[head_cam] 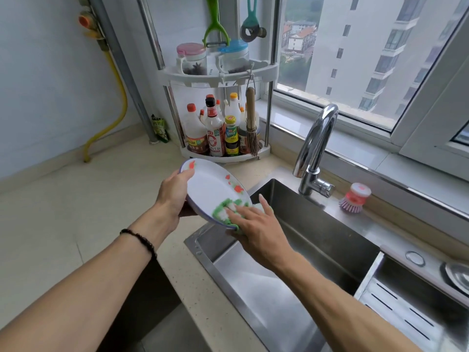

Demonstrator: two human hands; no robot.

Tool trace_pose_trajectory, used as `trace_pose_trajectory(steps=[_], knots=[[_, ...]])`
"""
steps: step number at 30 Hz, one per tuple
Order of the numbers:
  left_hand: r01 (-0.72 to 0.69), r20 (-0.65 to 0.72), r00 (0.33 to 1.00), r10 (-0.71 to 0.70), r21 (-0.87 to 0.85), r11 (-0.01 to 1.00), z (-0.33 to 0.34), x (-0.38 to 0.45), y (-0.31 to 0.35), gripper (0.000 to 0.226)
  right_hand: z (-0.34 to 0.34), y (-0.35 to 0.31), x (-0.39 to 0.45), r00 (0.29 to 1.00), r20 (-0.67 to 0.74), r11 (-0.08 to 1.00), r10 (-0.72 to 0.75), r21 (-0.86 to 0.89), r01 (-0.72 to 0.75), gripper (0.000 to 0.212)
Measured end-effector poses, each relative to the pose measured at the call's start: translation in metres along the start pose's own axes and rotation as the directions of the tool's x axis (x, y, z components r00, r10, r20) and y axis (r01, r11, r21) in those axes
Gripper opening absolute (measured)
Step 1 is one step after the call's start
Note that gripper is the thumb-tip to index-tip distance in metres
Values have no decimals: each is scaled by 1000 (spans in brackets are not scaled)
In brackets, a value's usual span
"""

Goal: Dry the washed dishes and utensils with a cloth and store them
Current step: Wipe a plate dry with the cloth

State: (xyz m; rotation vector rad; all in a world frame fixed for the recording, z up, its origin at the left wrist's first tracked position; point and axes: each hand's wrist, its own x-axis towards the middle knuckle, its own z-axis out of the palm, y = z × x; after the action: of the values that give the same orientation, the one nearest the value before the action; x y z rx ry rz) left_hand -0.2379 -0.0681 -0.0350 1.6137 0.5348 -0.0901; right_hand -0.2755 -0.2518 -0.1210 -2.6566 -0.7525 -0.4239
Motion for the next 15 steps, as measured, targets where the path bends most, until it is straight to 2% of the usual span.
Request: trace_pose_trajectory(steps=[2, 4, 7, 9, 11, 13, 15], knots=[[-55, -7, 998, 55, -20, 998, 8, -7, -11, 42, 0, -11, 10, 997, -51, 998, 59, -9, -60, 40], [-120, -10, 993, 120, -27, 992, 18, -13, -23, 57, -2, -26, 21, 990, -68, 991, 124, 52, -120, 35], [-179, -165, 971, 173, -19, 984, 27, -12, -21, 55, -4, -44, 26, 989, -100, 980, 105, 179, -86, 29], [-178, -207, 963, 173, -3, 984, 25, -7, -18, 51, -10, -42, 23, 996, -20, 954, 87, 291, -77, 31], [-183, -213, 960, 183, 22, 983, 20, -4, -15, 43, -15, -26, 21, 977, 200, 929, 80, 340, -146, 54], [-213, -208, 952, 225, 78, 974, 19, -2, -13, 40, -18, -6, 22, 916, 376, 908, 143, 317, -272, 84], [-252, -232, 932, 279, 141, 957, 22, -4, -8, 40, -21, -5, 26, 899, 409, 896, 156, 325, -303, 106]])
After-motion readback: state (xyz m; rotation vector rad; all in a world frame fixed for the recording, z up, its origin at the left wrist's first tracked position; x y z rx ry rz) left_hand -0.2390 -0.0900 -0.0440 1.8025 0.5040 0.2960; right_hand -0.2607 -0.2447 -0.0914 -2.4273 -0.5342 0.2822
